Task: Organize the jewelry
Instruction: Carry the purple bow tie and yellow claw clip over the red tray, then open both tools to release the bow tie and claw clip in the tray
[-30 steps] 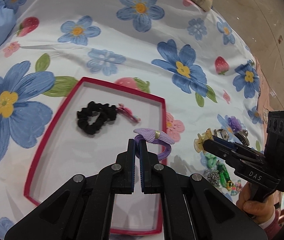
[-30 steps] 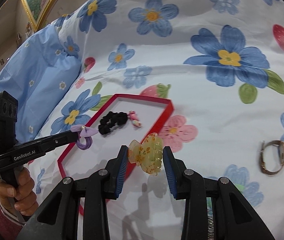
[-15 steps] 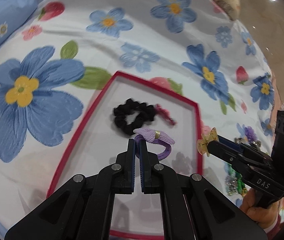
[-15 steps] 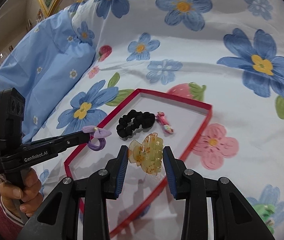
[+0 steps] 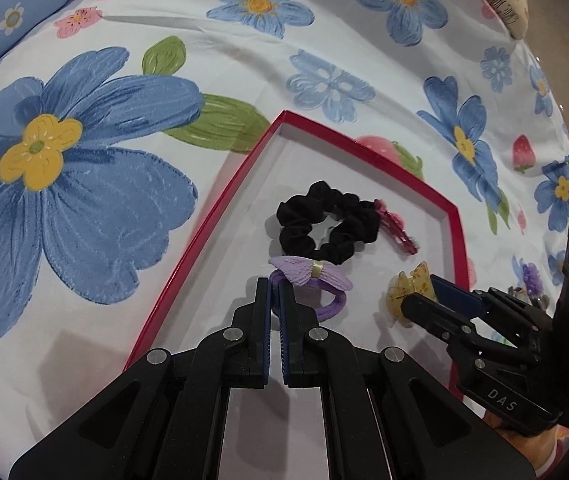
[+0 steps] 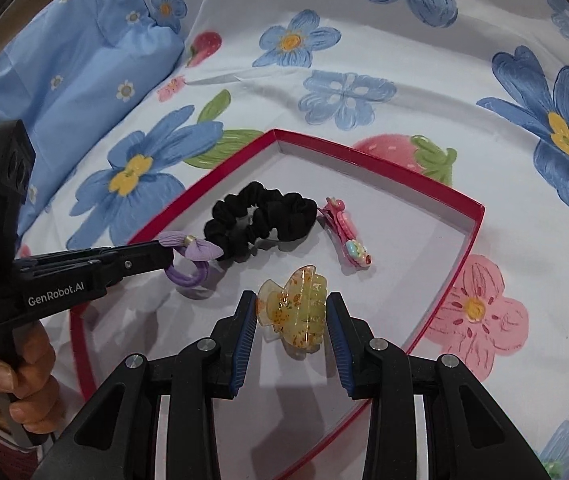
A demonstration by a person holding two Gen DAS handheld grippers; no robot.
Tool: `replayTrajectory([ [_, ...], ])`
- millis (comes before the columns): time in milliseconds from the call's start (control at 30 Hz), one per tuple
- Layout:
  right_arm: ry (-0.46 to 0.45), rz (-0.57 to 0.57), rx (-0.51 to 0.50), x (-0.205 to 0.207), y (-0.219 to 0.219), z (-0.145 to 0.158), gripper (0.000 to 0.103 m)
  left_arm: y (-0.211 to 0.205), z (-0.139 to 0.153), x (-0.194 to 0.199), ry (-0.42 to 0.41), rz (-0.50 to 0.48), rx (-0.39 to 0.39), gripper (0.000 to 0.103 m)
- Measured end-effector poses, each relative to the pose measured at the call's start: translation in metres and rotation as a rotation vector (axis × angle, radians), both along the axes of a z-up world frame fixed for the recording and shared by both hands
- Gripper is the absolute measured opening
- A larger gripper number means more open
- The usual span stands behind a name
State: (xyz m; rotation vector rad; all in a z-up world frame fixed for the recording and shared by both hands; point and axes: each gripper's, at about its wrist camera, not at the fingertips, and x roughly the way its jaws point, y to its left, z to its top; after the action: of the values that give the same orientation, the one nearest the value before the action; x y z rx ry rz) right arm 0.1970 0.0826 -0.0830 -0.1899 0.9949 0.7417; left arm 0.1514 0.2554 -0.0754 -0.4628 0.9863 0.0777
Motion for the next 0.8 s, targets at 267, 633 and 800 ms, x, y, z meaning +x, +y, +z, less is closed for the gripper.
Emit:
replayTrajectory([
  [267,-0.003,0.008,-0.02,0.003,0.004,-0.005,0.036,-0.001,-0.01,0.002,0.03,-0.008,0.014,0.003],
  [633,0.021,0.005,0.018,0.005,0.001,-0.004,0.042,-0.007,-0.007,0.003,0.043,-0.001,0.062,0.034],
  [800,0.018,-0.008,0.042,0.003,-0.005,0.003,0.048,-0.004,-0.002,-0.006,0.037,0.01,0.066,0.035],
])
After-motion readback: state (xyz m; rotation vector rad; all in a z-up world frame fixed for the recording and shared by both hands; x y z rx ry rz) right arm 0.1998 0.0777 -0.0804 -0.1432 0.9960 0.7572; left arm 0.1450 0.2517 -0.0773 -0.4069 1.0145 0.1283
